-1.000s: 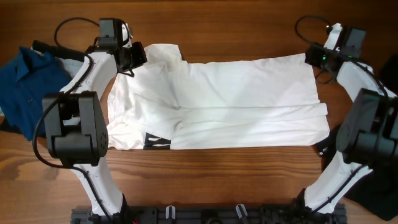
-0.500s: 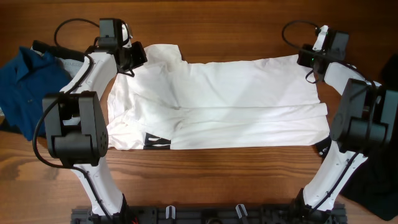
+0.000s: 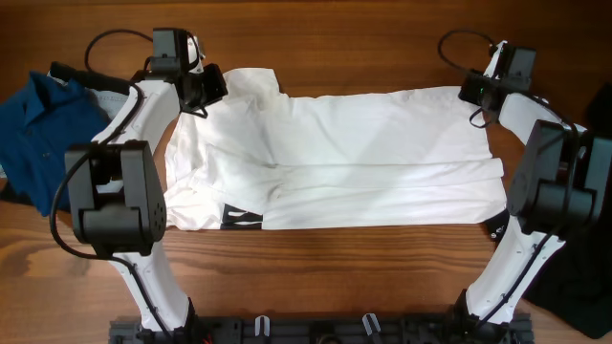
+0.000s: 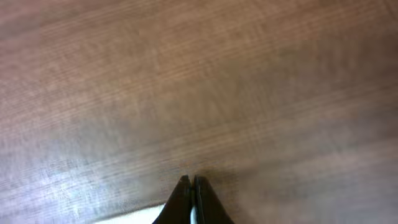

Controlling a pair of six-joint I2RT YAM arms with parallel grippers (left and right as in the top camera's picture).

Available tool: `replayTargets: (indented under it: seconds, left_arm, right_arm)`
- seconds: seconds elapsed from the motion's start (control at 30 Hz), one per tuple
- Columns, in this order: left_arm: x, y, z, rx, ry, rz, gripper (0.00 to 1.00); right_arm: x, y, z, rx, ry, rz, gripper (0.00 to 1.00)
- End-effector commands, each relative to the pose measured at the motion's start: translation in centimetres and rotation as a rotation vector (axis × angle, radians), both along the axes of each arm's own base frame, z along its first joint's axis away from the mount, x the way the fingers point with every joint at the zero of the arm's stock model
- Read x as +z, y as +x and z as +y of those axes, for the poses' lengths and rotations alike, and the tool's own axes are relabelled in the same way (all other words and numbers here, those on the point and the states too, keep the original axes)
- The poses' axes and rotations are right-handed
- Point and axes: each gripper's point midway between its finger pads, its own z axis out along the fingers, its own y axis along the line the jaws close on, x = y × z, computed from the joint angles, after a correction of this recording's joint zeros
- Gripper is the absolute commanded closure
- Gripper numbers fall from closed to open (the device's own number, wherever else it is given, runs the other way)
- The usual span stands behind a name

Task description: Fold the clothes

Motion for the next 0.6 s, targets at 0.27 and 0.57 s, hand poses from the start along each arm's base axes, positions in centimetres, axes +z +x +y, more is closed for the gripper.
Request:
replayTargets:
  seconds: [0.27, 0.57]
  left_arm:
    - [12.7, -4.4, 2.7, 0.057, -0.037, -0.095, 0.96]
    - [9.3, -8.3, 3.1, 0.070, -0.021, 0.099, 0.94]
  right_arm:
    - [10.9, -6.4, -1.3, -0.108, -0.083, 0.064, 0.96]
    - [11.2, -9.7, -0.7, -0.114, -0.069, 0.167, 0.96]
